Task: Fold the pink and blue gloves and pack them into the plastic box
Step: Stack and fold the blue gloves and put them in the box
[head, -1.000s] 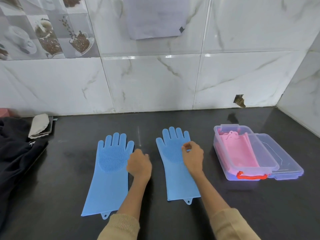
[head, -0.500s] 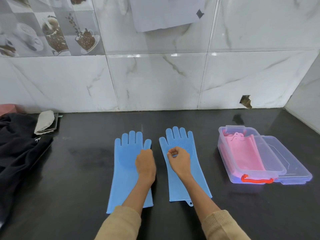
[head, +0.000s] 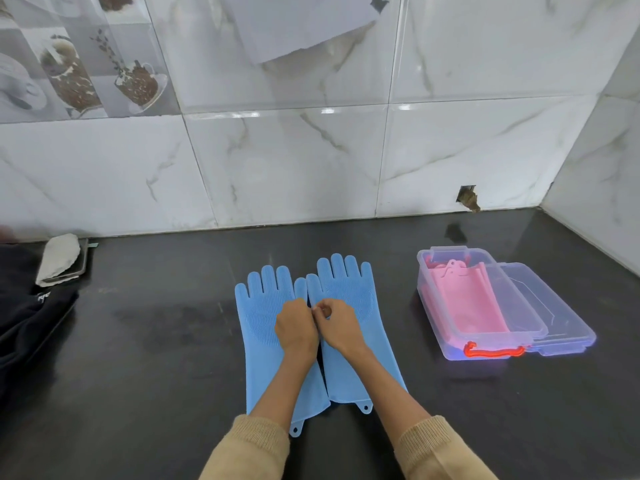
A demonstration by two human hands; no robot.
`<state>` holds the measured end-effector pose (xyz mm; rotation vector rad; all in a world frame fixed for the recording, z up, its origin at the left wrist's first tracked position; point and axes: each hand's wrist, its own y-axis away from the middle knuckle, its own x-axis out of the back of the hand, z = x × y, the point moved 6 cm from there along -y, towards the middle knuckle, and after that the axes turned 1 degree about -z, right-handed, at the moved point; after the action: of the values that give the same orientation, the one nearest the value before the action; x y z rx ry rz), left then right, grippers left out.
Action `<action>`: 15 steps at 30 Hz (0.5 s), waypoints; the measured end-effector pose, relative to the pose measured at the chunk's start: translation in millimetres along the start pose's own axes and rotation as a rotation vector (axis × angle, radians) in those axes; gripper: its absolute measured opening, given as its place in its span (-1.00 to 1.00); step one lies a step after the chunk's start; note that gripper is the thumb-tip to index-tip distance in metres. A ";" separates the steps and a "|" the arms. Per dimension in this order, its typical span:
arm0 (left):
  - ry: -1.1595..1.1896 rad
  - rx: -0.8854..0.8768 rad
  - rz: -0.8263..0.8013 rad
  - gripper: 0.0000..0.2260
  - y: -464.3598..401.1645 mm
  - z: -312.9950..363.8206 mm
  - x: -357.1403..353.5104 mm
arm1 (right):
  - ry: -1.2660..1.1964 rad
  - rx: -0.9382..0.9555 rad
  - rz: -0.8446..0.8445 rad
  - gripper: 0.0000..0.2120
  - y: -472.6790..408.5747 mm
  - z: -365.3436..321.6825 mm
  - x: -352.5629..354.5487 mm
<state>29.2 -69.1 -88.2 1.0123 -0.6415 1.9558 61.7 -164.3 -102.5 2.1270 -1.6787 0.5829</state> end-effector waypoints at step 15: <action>0.182 0.587 -0.086 -0.61 13.1 -82.4 38.1 | -0.096 -0.079 -0.108 -0.83 -13.3 -18.8 -26.0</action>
<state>-29.0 0.4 -102.3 1.1578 0.0929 2.1759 67.6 -130.1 -100.7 2.2036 -1.5955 0.3827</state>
